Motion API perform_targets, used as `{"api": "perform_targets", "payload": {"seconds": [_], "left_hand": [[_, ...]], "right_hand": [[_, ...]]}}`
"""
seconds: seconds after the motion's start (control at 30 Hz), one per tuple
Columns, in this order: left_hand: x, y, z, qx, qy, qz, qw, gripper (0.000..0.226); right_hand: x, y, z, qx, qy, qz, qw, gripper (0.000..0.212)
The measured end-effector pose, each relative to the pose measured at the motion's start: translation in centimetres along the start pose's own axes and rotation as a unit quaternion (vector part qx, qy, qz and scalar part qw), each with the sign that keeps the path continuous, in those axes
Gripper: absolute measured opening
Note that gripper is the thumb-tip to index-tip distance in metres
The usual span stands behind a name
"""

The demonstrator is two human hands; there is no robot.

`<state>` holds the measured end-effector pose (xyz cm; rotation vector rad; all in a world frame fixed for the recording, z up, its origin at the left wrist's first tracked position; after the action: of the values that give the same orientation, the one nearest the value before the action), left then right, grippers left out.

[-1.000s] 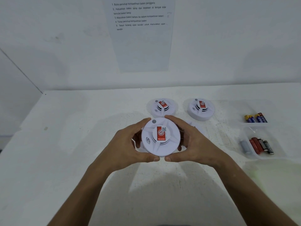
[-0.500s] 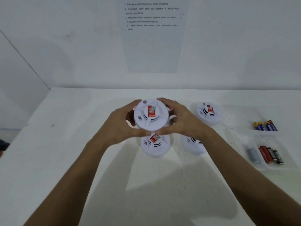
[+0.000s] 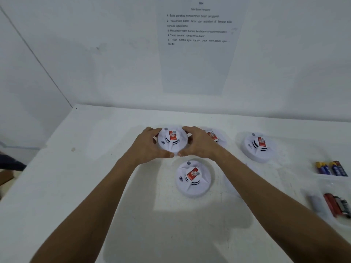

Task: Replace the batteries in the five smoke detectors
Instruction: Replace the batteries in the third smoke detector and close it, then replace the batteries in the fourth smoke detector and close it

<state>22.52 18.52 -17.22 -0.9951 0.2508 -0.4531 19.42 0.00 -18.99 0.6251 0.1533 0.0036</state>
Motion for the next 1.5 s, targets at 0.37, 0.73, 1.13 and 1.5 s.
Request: {"api": "perform_targets", "payload": {"seconds": [0.37,0.73,1.13,1.5], "left_hand": [[0.4,0.8,-0.7,0.028,0.018,0.039,0.999,0.079],[0.3,0.1,-0.3,0.036,0.028,0.079,0.996,0.070],[4.4,-6.1,-4.6,0.086,0.131,-0.044,0.987,0.083],[7.4,-5.2,-9.1,0.172,0.179,0.029,0.968,0.060]], "right_hand": [[-0.3,0.6,-1.2,-0.048,-0.008,-0.013,0.999,0.049],[-1.1,1.3,-0.8,-0.016,-0.013,-0.018,1.000,0.062],[-5.3,-5.1,5.9,-0.058,-0.056,-0.099,0.992,0.096],[-5.0,-6.7,5.0,-0.085,-0.026,-0.106,0.990,0.097]]}}
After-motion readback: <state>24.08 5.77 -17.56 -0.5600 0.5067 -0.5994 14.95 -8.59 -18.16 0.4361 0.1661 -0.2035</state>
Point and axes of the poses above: each hand's wrist, its own x-axis towards the middle knuckle, its own z-axis out of the back of the hand, y = z × x, the point moved 3 cm from there along x, towards the middle knuckle, and after that the axes turned 14 degrees about -x, right-handed, at the moved point
